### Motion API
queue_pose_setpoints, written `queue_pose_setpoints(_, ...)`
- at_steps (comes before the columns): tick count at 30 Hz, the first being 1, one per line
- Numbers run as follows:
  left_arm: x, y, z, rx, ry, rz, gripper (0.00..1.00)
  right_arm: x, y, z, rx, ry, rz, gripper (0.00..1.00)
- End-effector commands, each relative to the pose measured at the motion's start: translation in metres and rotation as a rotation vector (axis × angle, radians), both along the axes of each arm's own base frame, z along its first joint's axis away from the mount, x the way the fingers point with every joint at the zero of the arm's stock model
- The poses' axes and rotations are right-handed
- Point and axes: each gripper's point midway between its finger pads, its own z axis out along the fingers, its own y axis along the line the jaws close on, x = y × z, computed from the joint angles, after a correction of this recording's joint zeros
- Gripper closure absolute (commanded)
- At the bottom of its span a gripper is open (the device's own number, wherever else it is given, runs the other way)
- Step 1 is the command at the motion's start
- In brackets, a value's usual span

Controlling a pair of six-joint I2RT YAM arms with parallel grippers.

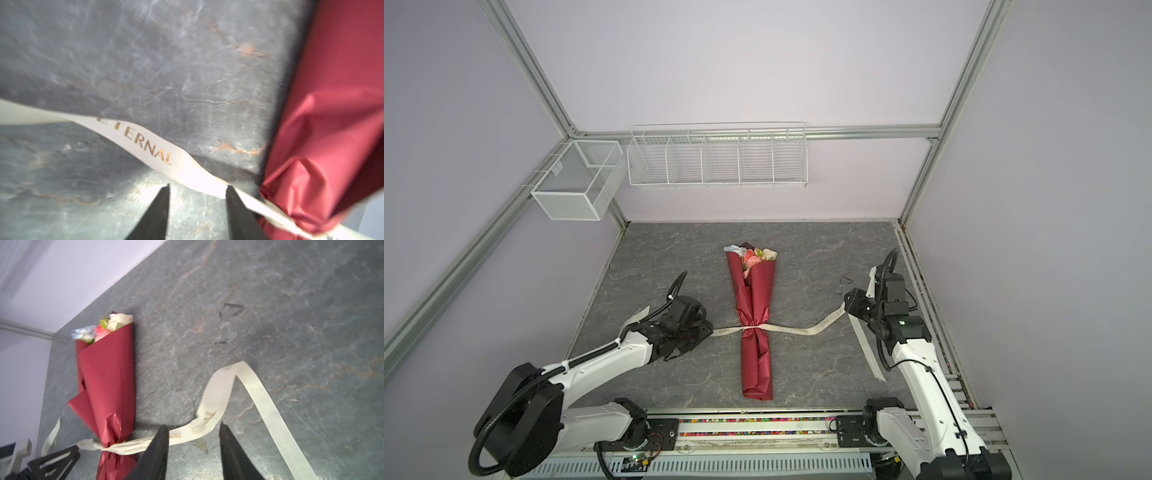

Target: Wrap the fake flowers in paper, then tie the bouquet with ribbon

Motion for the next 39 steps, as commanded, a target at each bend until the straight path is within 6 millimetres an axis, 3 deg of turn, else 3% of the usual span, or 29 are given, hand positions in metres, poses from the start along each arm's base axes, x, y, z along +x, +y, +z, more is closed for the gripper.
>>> queue_pose_setpoints(1,-0.002,0.01,0.029,0.096,-0.091,-0.116,0.49,-0.016,0.033,0.034,0.101,-0.1,0.191,0.47)
queue_pose_setpoints(4,-0.003,0.034,0.05,0.192,-0.161,-0.084,0.4,-0.029,0.049,0.048,0.153,-0.143,0.271,0.43)
queue_pose_setpoints(5,-0.004,0.046,0.056,0.224,-0.17,-0.041,0.32,-0.033,0.054,0.051,0.168,-0.154,0.301,0.43)
queue_pose_setpoints(7,-0.007,0.065,0.062,0.271,-0.156,0.015,0.22,-0.041,0.063,0.056,0.185,-0.18,0.358,0.42)
queue_pose_setpoints(10,-0.007,0.078,0.056,0.265,-0.093,0.044,0.2,-0.046,0.074,0.058,0.182,-0.217,0.411,0.41)
queue_pose_setpoints(14,-0.004,0.088,0.032,0.201,0.038,0.097,0.22,-0.049,0.096,0.056,0.149,-0.25,0.509,0.4)
queue_pose_setpoints(18,0.005,0.085,0.016,0.097,0.092,0.141,0.29,-0.044,0.112,0.054,0.104,-0.289,0.55,0.3)
queue_pose_setpoints(23,0.015,0.084,0.003,0.02,0.132,0.205,0.33,-0.041,0.138,0.048,0.059,-0.304,0.618,0.3)
queue_pose_setpoints(28,0.015,0.09,-0.013,-0.013,0.203,0.278,0.47,-0.026,0.15,0.039,-0.017,-0.254,0.574,0.33)
queue_pose_setpoints(33,0.017,0.088,-0.028,-0.013,0.251,0.291,0.48,-0.027,0.182,0.056,-0.019,-0.402,0.666,0.33)
queue_pose_setpoints(39,0.025,0.085,-0.033,-0.004,0.265,0.263,0.52,-0.025,0.217,0.038,-0.12,-0.36,0.762,0.33)
